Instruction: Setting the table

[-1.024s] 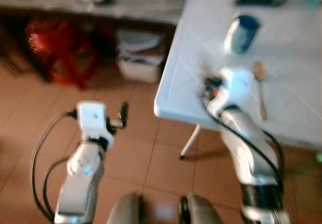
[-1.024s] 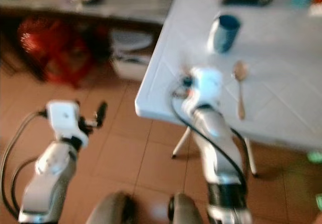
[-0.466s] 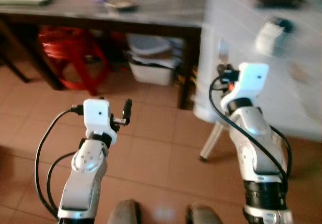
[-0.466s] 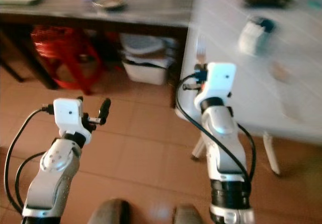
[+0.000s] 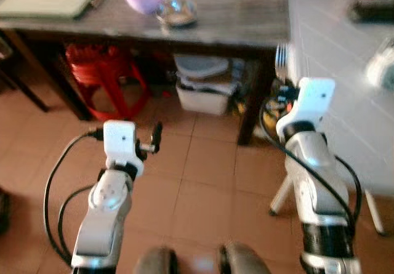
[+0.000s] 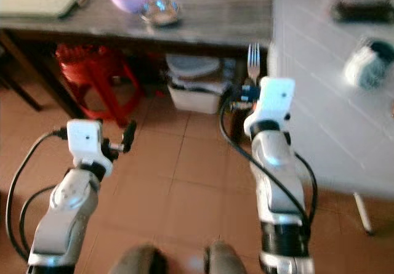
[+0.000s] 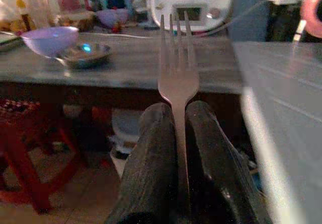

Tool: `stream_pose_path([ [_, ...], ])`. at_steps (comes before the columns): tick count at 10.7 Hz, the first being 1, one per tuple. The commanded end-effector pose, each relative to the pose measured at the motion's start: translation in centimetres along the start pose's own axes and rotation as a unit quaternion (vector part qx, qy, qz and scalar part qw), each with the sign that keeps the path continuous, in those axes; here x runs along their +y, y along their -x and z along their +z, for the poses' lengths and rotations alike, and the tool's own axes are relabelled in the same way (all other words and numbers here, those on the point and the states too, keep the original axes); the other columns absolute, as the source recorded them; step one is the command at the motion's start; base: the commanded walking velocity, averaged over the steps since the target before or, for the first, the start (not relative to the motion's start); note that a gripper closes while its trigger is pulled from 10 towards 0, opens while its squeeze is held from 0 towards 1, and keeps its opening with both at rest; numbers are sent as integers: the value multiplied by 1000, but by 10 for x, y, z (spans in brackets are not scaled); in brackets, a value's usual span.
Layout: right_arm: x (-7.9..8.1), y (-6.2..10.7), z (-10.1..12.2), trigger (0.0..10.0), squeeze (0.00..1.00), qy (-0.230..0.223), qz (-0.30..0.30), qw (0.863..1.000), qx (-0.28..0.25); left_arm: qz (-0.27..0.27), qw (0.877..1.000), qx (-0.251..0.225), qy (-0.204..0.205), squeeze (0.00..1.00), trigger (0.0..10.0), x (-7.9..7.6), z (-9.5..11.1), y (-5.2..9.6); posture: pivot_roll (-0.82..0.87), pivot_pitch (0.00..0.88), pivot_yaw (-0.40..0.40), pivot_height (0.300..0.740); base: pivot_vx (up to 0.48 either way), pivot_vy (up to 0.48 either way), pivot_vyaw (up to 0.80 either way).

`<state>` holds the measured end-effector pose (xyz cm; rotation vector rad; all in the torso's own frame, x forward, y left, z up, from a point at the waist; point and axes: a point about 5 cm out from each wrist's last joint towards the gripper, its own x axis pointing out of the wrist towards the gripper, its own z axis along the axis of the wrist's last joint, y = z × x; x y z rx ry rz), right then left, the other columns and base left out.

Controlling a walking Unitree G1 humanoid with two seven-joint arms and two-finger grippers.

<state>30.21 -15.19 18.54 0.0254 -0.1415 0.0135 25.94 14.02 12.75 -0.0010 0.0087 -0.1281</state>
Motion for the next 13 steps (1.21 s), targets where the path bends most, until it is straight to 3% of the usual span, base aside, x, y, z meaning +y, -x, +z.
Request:
stream_pose_path([
  [1,7,0,3,0,0,-4,7,1000,-8,6,1000,2,-10,0,10000,6,-1,2,-60,151,44,740,352,326,0],
  [5,3,1,1,0,0,7,-10,1000,-11,-3,1000,-7,-22,0,10000,1,2,2,-58,149,45,740,439,82,0],
  [11,-30,48,-31,0,0,48,-58,996,45,-44,999,-5,-31,0,10000,-10,-2,12,-60,142,51,740,480,0,0],
  [13,-35,47,-29,0,0,55,-66,995,40,-50,998,-8,-31,0,10000,-11,-1,11,-66,141,59,740,480,0,0],
])
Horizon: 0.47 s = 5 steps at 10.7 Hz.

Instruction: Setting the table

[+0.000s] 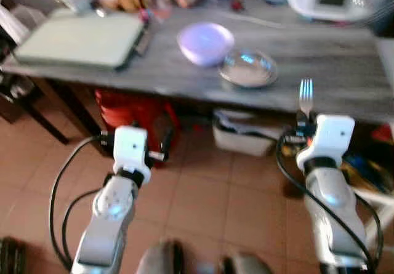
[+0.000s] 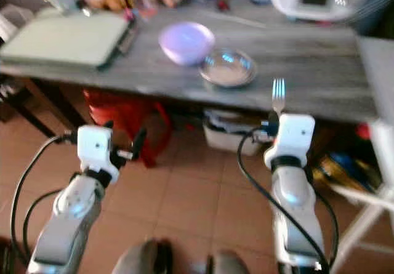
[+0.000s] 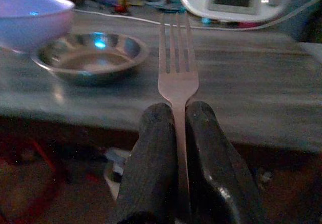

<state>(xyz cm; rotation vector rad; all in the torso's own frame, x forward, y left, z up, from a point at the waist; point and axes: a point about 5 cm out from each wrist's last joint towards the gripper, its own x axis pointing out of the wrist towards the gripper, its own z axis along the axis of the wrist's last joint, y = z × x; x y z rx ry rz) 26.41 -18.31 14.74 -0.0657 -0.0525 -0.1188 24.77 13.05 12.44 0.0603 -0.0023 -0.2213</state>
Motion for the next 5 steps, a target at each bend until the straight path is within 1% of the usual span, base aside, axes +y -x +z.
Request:
stream_pose_path([
  [1,-2,-3,7,0,0,3,-5,1000,-15,-5,1000,-7,-1,0,10000,-1,4,-1,-62,137,59,740,480,0,0],
  [2,0,-9,12,0,0,1,-9,1000,-26,-6,1000,-10,-3,0,10000,0,5,-1,-58,135,57,740,480,0,0],
  [3,-2,-11,14,1216,0,-7,-24,999,-25,-2,1000,-14,-2,0,10000,1,7,0,-53,135,53,740,472,0,0],
  [4,-4,-13,13,10000,0,-8,-36,999,-20,4,1000,-19,5,0,10000,3,7,2,-50,137,52,740,428,0,0],
  [5,-9,-13,11,10000,0,-5,-53,999,-13,13,1000,-20,19,0,10000,5,7,5,-49,139,53,740,0,0,0],
])
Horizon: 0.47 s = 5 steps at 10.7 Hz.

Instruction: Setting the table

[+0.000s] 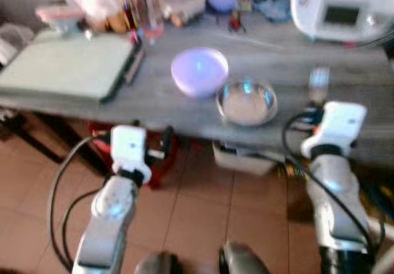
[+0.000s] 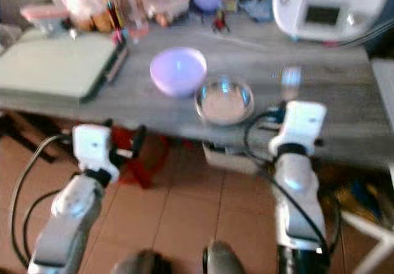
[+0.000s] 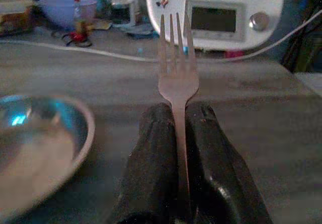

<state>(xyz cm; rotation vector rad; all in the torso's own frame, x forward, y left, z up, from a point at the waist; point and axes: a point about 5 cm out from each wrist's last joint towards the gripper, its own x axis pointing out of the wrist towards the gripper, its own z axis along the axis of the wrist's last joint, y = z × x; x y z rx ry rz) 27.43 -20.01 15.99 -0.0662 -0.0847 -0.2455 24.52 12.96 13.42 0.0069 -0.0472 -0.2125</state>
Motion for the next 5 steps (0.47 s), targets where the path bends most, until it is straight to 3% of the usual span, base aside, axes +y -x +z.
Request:
stream_pose_path([
  [1,4,0,-3,10000,0,-7,-2,1000,15,13,1000,8,-5,0,10000,10,-3,6,-49,141,54,740,0,0,-788],
  [2,4,0,-5,10000,0,-6,-3,1000,19,14,1000,10,-5,0,10000,11,-3,8,-47,143,55,740,0,0,-788],
  [5,2,-13,-7,10000,0,-21,-12,999,30,27,1000,13,-3,0,10000,14,-3,8,-38,147,54,740,0,0,0],
])
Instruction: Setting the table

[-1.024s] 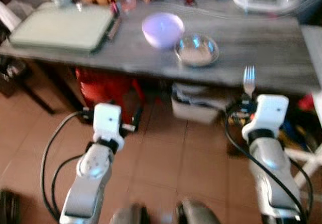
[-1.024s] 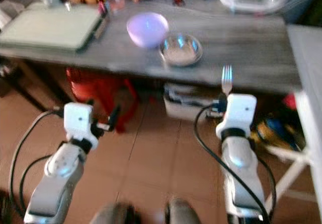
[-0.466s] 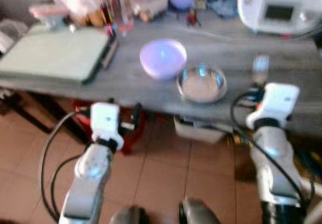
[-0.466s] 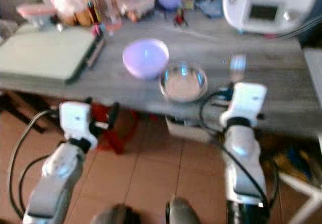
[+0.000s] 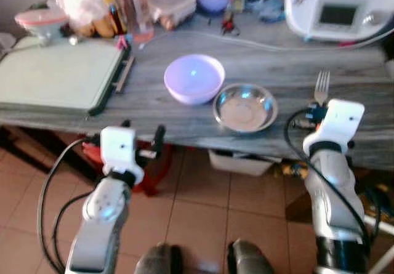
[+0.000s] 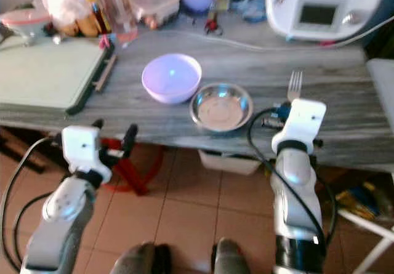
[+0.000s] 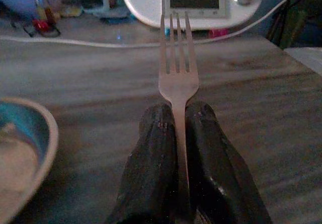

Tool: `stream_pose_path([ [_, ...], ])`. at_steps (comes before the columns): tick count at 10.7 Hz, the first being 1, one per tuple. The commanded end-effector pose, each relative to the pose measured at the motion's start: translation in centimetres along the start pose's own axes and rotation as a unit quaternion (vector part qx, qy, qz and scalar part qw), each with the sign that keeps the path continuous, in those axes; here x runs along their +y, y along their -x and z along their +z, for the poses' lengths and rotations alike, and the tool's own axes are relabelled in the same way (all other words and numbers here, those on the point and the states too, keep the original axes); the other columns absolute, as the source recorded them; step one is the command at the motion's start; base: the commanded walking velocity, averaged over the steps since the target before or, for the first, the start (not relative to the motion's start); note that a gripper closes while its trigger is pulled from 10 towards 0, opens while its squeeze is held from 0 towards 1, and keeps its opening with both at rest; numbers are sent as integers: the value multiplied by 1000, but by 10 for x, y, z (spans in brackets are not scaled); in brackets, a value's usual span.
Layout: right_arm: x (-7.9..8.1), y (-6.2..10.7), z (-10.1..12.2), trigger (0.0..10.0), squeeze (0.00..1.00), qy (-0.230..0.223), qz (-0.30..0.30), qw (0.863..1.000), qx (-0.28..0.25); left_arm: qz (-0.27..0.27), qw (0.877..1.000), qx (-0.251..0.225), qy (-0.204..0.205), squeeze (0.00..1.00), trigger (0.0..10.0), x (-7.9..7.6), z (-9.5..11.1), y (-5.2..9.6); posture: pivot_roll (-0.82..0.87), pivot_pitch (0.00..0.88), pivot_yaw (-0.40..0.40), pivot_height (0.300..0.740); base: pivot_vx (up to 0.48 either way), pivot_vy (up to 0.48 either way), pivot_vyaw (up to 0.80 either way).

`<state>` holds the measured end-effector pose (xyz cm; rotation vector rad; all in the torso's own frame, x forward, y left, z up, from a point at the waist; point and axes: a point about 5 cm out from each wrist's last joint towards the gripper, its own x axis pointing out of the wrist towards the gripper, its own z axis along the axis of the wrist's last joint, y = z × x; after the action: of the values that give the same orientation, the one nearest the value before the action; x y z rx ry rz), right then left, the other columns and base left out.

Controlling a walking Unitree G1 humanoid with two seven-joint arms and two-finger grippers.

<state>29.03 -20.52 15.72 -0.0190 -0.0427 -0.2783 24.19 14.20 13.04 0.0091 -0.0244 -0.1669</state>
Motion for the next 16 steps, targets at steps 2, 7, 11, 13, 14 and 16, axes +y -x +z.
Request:
stream_pose_path([
  [2,-1,-10,-7,10000,0,-14,-8,999,28,6,1000,6,-2,0,10000,4,0,5,-31,151,56,740,0,0,0],
  [7,5,-31,-15,10000,0,-50,-24,997,62,2,1000,9,-5,0,10000,5,0,7,-11,159,58,740,0,0,0],
  [11,8,-33,-19,10000,0,-66,-27,995,75,1,1000,10,-6,0,10000,5,1,7,-9,162,60,740,0,0,0],
  [13,25,-38,-26,10000,0,-93,-13,991,95,-4,1000,13,-7,0,10000,3,1,7,0,180,67,740,0,0,0],
  [14,25,-38,-26,10000,0,-94,-14,991,96,-4,1000,13,-6,0,10000,3,1,7,1,181,67,740,0,0,0],
  [16,26,-40,-29,10000,31,-95,-14,990,103,-6,1000,15,-6,0,10000,3,1,7,2,185,65,740,0,0,0],
])
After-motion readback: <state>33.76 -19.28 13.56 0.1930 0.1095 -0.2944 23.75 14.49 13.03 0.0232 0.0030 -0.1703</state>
